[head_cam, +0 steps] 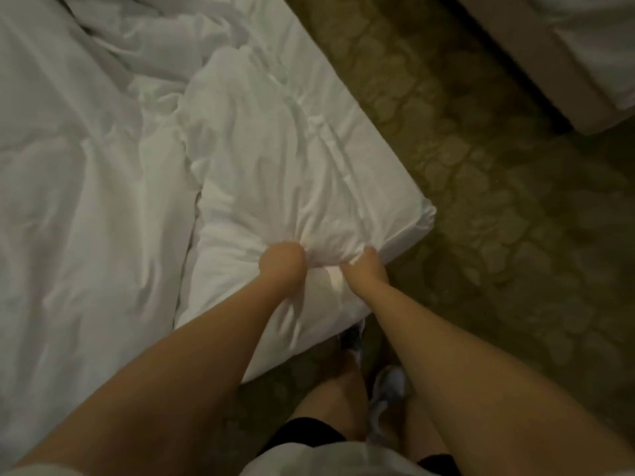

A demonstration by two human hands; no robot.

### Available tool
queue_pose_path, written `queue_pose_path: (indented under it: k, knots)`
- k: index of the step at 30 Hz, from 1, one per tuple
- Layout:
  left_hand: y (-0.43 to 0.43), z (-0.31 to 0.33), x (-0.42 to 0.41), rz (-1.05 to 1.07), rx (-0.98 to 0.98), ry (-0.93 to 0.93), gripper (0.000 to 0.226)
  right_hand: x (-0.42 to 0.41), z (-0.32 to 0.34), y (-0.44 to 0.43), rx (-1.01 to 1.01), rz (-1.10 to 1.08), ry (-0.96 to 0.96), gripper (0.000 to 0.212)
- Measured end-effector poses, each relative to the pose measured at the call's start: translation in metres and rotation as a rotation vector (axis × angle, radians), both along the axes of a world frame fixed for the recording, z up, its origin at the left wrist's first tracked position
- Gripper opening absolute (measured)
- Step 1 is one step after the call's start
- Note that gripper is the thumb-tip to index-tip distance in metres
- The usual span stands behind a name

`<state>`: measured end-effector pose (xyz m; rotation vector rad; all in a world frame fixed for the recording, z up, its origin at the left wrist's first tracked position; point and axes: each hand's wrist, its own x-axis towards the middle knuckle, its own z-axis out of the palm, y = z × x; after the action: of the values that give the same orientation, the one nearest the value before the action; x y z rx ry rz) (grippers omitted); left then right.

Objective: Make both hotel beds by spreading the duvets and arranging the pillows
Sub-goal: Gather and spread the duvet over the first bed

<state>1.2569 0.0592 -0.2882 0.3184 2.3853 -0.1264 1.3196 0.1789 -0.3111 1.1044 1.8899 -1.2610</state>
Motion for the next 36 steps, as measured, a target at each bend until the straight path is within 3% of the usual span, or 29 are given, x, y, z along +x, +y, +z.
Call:
queue_pose_path:
  k: [2,6,8,10,12,14,18,25,31,36]
  knots:
    - [0.008,0.019,-0.007,0.087,0.107,0.090,0.025,-0.021,0.025,0.006,0.054,0.044,0.144,0.034]
    - [0.065,0.114,-0.031,0.379,0.558,0.484,0.026,-0.088,0.149,0.051,0.341,-0.077,0.760,0.032]
    - [0.103,0.148,-0.046,0.362,0.624,0.505,0.023,-0.097,0.184,0.088,0.427,-0.099,0.913,0.033]
    - [0.139,0.156,-0.050,0.203,0.427,0.333,0.027,-0.082,0.180,0.131,0.481,0.030,0.660,0.042]
    - [0.164,0.146,-0.044,0.114,0.216,0.132,0.034,-0.053,0.160,0.163,0.458,0.282,0.215,0.059]
    - [0.180,0.139,-0.032,0.127,0.102,0.061,0.034,-0.032,0.148,0.183,0.415,0.444,0.040,0.073]
    - [0.224,0.156,-0.024,0.206,0.030,0.080,0.030,-0.034,0.174,0.229,0.538,0.638,0.224,0.071]
    - [0.281,0.205,-0.044,0.279,0.088,0.228,0.022,-0.086,0.231,0.290,0.673,0.798,0.433,0.065]
    - [0.280,0.235,-0.114,0.417,0.115,0.368,0.034,-0.173,0.259,0.278,0.704,0.993,0.671,0.065]
    - [0.288,0.231,-0.220,0.522,0.174,0.434,0.033,-0.285,0.276,0.281,0.761,1.120,0.794,0.066]
